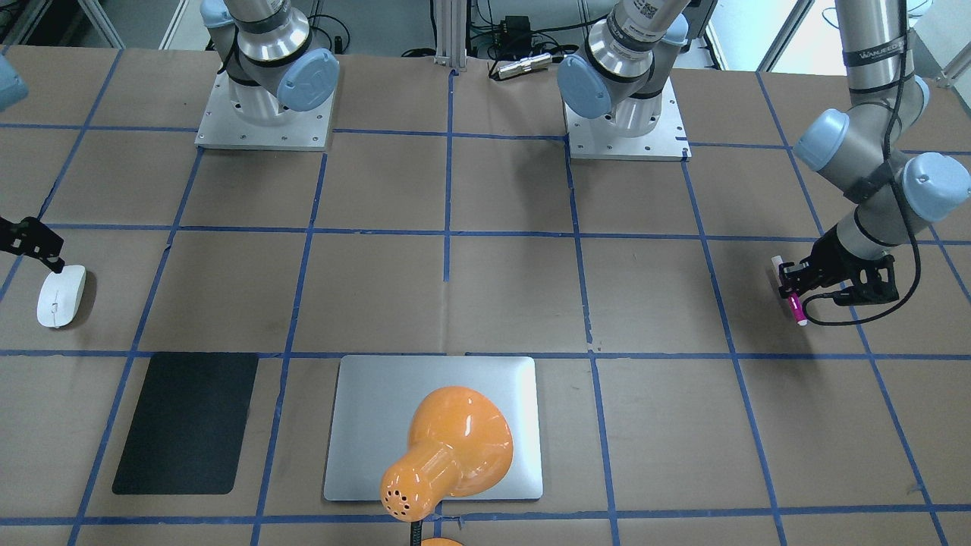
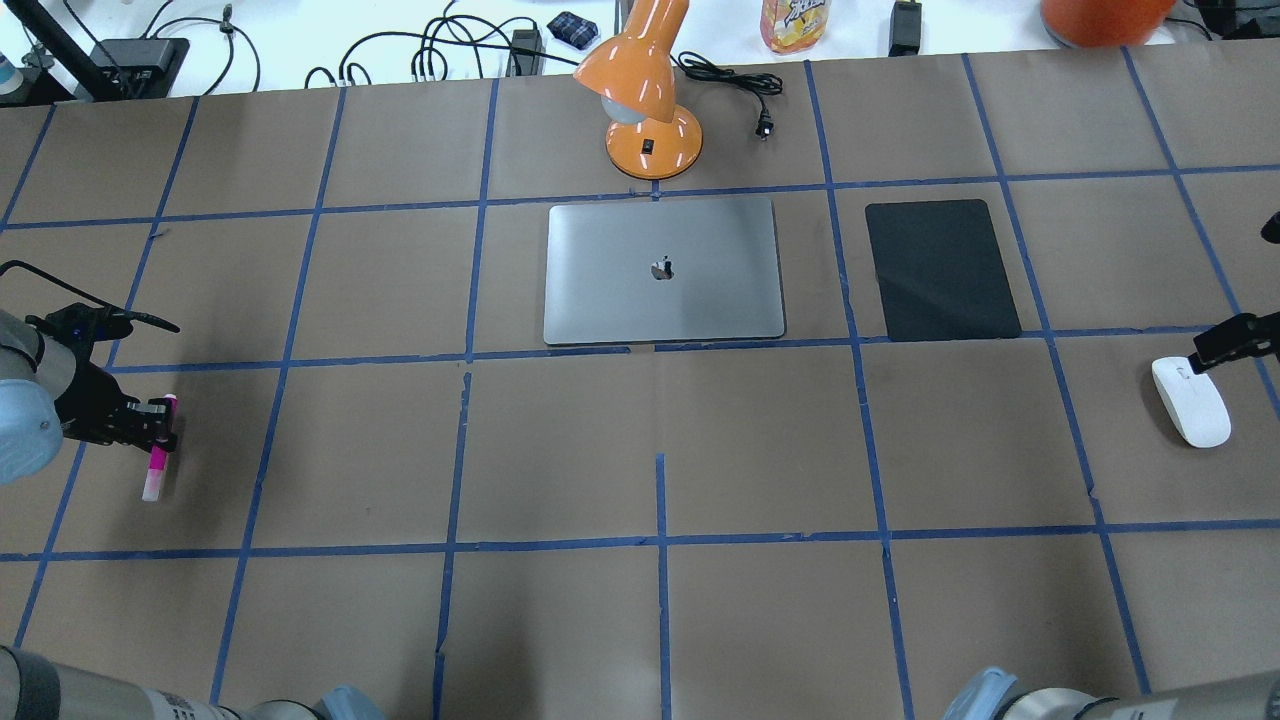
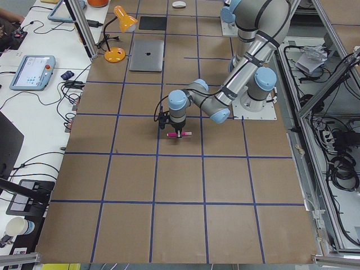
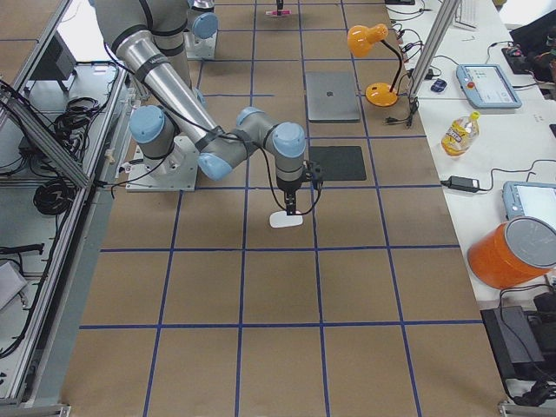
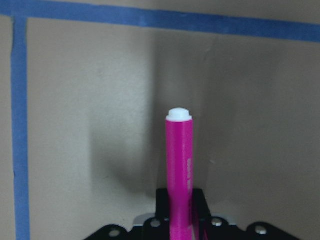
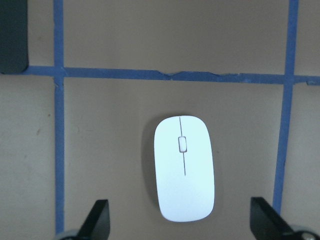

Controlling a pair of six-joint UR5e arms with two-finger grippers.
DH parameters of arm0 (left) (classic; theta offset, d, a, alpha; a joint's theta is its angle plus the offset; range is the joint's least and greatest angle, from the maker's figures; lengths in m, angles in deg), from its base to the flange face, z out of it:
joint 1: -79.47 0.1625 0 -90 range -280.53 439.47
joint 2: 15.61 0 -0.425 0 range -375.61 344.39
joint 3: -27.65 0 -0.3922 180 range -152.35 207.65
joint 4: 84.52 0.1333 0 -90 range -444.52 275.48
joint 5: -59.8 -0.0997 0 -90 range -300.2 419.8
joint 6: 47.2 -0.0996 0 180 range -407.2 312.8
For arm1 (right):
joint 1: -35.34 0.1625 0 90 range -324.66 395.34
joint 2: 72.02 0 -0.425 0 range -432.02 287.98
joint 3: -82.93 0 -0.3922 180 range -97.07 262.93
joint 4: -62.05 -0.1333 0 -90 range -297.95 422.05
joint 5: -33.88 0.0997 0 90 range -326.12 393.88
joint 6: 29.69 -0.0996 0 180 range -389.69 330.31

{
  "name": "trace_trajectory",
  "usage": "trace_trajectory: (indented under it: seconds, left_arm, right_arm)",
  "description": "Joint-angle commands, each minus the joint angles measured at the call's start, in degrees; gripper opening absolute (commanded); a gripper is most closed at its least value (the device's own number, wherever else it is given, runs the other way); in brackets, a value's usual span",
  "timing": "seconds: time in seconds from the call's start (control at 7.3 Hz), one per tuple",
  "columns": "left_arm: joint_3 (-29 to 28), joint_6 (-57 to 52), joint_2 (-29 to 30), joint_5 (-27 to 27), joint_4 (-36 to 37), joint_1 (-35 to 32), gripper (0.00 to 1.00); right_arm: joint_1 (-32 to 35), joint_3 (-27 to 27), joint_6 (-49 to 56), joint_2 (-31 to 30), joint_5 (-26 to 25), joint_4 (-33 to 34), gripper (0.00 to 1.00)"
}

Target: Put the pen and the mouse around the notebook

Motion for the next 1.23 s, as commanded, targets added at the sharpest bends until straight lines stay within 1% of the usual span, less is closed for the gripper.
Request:
trace_trajectory:
  seconds: [0.0, 0.14, 0.27, 0.41, 0.55, 0.68, 0.82, 0.96, 1.1]
  left_arm:
    - [-0.2, 12.9, -6.3, -0.4, -8.8, -7.7, 0.00]
    - [-0.2, 22.4, -9.4, -0.3, -13.2, -12.6, 0.00]
    - [-0.2, 32.9, -12.1, 0.1, -15.9, -17.6, 0.00]
    - [-0.1, 44.3, -13.0, 0.8, -16.7, -23.7, 0.00]
    - [0.2, 58.4, -13.3, 2.3, -16.2, -30.7, 0.00]
    - [-0.6, 75.8, -11.8, 2.6, -15.4, -37.9, 0.00]
    - [-1.9, 89.0, -10.6, 2.6, -15.5, -44.2, 0.00]
    - [-2.3, 96.5, -8.9, 2.6, -15.5, -48.1, 0.00]
    - [-2.4, 105.7, -6.8, 7.0, -14.6, -49.4, 0.00]
  right_arm:
    - [-2.5, 1.5, 4.2, 4.2, 1.5, 5.0, 1.00]
    - [-2.5, 2.3, 4.2, 5.0, 1.5, 4.9, 1.00]
    - [-2.3, 2.4, 4.2, 7.0, 2.0, 5.9, 1.00]
    - [-2.0, 2.4, 4.1, 7.8, 2.1, 6.2, 1.00]
    - [-1.8, 2.6, 4.2, 8.3, 2.1, 6.3, 1.00]
    - [-1.4, 2.5, 4.3, 8.4, 2.1, 6.3, 0.92]
    - [-1.3, 2.4, 4.4, 8.5, 1.9, 6.3, 0.64]
    - [-1.2, 1.9, 3.9, 7.9, 1.4, 6.3, 0.28]
    - [-0.8, 2.1, 3.8, 8.5, 1.4, 6.4, 0.09]
